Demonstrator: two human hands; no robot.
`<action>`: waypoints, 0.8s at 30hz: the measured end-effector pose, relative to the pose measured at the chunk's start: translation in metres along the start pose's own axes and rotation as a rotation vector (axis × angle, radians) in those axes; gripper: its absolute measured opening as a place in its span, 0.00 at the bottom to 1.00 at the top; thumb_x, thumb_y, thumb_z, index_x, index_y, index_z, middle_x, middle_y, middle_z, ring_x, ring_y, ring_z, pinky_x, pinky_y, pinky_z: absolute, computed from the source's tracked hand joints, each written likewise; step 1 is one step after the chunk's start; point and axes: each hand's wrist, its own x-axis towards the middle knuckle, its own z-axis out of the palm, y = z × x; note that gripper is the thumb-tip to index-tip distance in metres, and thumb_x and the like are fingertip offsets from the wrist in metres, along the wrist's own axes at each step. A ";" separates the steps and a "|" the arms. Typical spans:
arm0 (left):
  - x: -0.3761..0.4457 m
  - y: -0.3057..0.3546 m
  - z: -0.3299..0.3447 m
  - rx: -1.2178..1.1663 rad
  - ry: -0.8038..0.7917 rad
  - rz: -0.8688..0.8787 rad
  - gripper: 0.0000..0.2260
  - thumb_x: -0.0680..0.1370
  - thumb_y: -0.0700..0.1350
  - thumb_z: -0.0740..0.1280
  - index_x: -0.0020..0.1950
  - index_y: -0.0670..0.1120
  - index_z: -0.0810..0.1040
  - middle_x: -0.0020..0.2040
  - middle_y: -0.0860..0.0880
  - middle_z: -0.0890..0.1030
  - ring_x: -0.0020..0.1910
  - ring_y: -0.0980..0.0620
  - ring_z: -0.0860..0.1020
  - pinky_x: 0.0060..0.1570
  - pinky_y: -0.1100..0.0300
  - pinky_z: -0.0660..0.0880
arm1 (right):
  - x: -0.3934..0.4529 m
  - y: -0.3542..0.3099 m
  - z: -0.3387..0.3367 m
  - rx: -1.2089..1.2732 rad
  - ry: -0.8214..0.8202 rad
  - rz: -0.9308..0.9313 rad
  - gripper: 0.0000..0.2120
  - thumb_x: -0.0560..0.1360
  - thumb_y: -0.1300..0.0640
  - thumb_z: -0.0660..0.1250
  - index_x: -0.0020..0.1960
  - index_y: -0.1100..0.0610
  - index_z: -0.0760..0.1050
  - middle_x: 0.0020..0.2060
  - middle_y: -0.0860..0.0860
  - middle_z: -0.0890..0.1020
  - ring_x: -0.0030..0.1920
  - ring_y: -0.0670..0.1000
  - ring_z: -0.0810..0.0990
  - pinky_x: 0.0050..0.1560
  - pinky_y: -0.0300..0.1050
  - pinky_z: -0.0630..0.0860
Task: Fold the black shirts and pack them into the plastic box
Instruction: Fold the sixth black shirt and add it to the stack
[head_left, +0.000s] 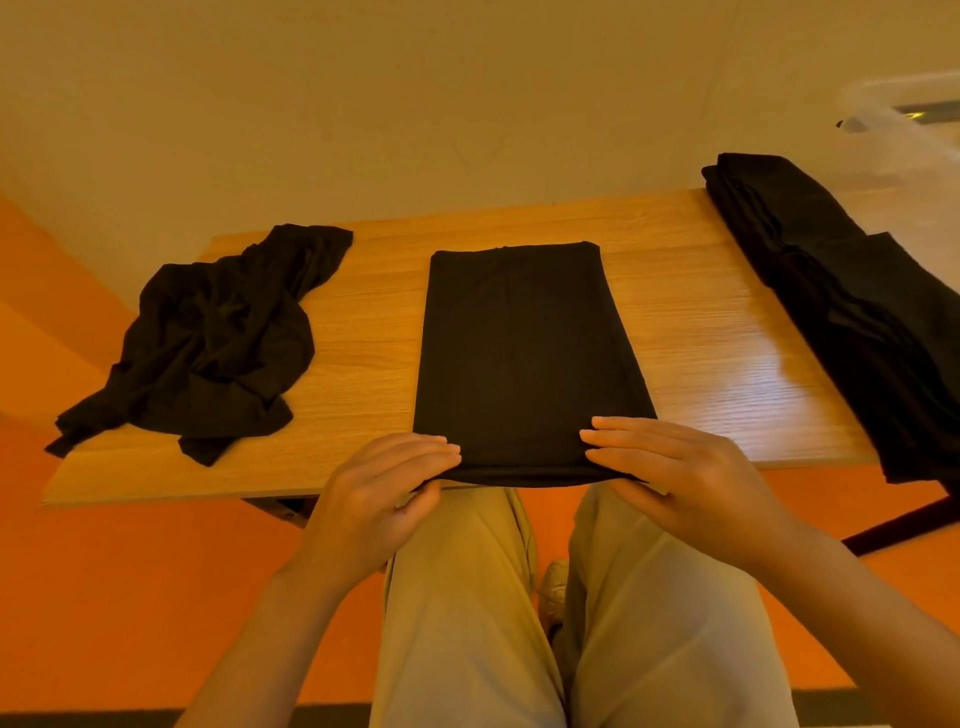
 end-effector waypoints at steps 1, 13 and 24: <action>0.001 0.001 0.000 -0.031 0.022 -0.024 0.12 0.76 0.43 0.65 0.56 0.43 0.83 0.54 0.51 0.82 0.58 0.57 0.78 0.60 0.62 0.74 | -0.001 0.002 -0.003 0.029 -0.007 0.021 0.16 0.76 0.50 0.61 0.59 0.53 0.80 0.58 0.47 0.81 0.62 0.42 0.75 0.60 0.37 0.74; 0.043 0.014 -0.022 -0.504 0.263 -0.504 0.10 0.71 0.43 0.71 0.48 0.57 0.84 0.40 0.63 0.83 0.42 0.64 0.81 0.43 0.73 0.74 | 0.024 0.022 -0.042 0.715 0.188 0.359 0.15 0.67 0.37 0.69 0.48 0.44 0.83 0.44 0.43 0.84 0.47 0.43 0.83 0.48 0.32 0.77; 0.090 -0.014 -0.008 -0.475 0.213 -0.762 0.04 0.75 0.46 0.71 0.49 0.49 0.82 0.38 0.56 0.83 0.36 0.64 0.80 0.35 0.73 0.74 | 0.089 0.059 -0.033 0.774 0.189 0.702 0.04 0.71 0.54 0.71 0.46 0.50 0.80 0.37 0.44 0.85 0.42 0.40 0.83 0.35 0.31 0.77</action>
